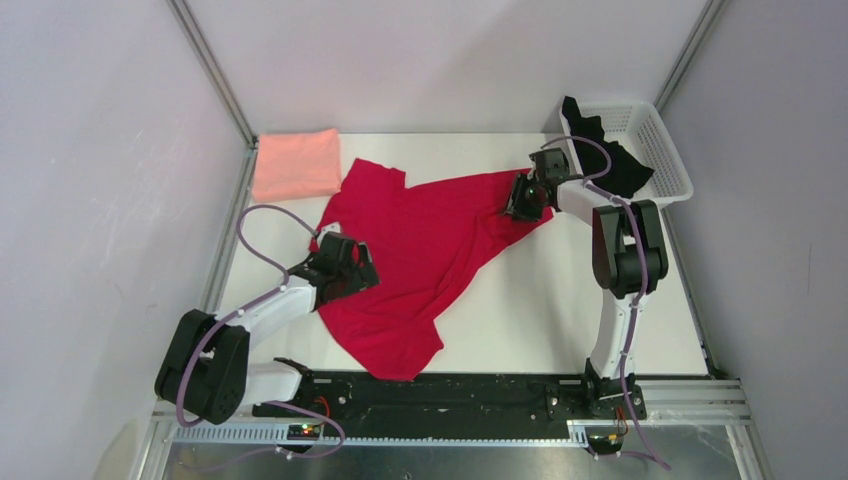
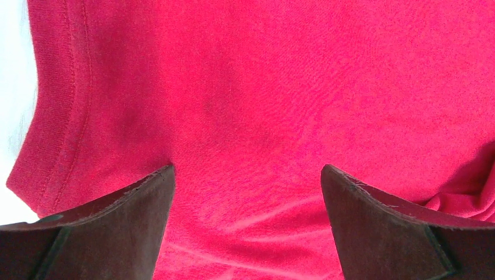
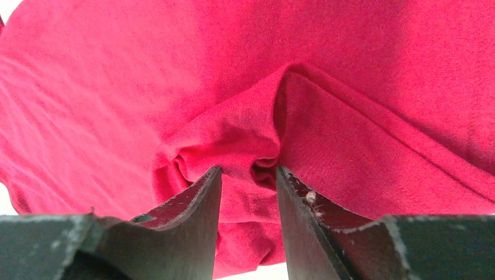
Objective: Fold and stack the t-shirts
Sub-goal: Flatten out the tshirt
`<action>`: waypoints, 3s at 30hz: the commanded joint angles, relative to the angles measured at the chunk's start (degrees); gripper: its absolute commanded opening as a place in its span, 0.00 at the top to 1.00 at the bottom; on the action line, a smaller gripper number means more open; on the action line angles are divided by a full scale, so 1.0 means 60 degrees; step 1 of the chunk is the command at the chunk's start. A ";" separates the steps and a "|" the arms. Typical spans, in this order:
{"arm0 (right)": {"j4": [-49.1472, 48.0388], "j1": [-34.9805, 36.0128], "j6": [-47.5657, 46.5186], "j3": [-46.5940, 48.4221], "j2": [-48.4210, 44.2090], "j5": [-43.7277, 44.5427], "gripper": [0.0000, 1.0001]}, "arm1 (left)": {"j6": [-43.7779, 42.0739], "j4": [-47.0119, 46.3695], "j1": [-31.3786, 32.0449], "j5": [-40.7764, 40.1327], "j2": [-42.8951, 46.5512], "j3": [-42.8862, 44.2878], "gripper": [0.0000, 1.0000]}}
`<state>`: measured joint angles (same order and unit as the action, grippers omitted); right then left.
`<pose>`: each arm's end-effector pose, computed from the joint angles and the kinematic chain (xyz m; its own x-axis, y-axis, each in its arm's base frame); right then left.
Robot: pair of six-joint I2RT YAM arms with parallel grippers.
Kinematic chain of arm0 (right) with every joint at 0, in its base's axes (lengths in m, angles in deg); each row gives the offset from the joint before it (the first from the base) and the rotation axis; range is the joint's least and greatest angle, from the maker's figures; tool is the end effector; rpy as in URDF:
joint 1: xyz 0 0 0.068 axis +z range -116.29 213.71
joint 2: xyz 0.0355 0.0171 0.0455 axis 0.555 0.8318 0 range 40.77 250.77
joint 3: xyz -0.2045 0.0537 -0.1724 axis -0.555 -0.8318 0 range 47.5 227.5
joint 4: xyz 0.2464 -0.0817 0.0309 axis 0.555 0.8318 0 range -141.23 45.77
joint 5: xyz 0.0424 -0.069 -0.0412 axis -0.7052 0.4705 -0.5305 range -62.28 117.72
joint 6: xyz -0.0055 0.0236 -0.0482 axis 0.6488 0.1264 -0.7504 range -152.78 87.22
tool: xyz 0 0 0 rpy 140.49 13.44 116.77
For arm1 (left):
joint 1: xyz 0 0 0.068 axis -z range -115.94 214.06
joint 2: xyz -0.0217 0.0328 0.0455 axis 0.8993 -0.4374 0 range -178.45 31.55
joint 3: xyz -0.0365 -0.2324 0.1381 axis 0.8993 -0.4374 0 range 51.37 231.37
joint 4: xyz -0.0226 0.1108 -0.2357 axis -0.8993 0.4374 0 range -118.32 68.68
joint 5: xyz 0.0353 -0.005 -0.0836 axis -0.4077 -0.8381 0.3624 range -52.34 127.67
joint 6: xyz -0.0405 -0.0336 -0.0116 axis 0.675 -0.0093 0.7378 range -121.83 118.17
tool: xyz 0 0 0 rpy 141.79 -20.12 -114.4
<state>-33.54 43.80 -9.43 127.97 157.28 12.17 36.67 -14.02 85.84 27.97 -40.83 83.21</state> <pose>0.4268 0.0857 0.1669 -0.8576 0.2352 -0.4574 0.0163 0.9013 0.4330 0.2140 -0.0792 0.1623 -0.7658 -0.3548 -0.5364 -0.2569 0.9334 -0.2506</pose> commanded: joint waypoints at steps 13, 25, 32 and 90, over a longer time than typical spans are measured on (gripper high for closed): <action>0.0545 0.0570 -0.0287 0.0305 -0.0285 0.0790 0.94 | -0.0067 -0.0126 -0.0109 0.0082 0.0313 -0.0047 0.00; 0.4001 0.0944 0.0357 0.0016 -0.2225 0.3576 0.95 | -0.0045 -0.0130 -0.0127 -0.0252 0.0238 -0.0044 0.00; 0.5825 0.0834 0.0807 -0.1852 -0.3837 0.4486 0.93 | -0.0078 -0.0104 -0.0215 -0.0217 0.0423 -0.0143 0.00; 0.1240 -0.0919 0.0455 0.0357 0.0239 0.1352 0.01 | -0.2701 0.2168 -0.2641 0.2759 -0.7855 0.9426 0.00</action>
<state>-31.11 38.60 -3.31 126.29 155.03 19.76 24.43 -5.32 70.61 42.81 -86.14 135.25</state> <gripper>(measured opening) 0.993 0.996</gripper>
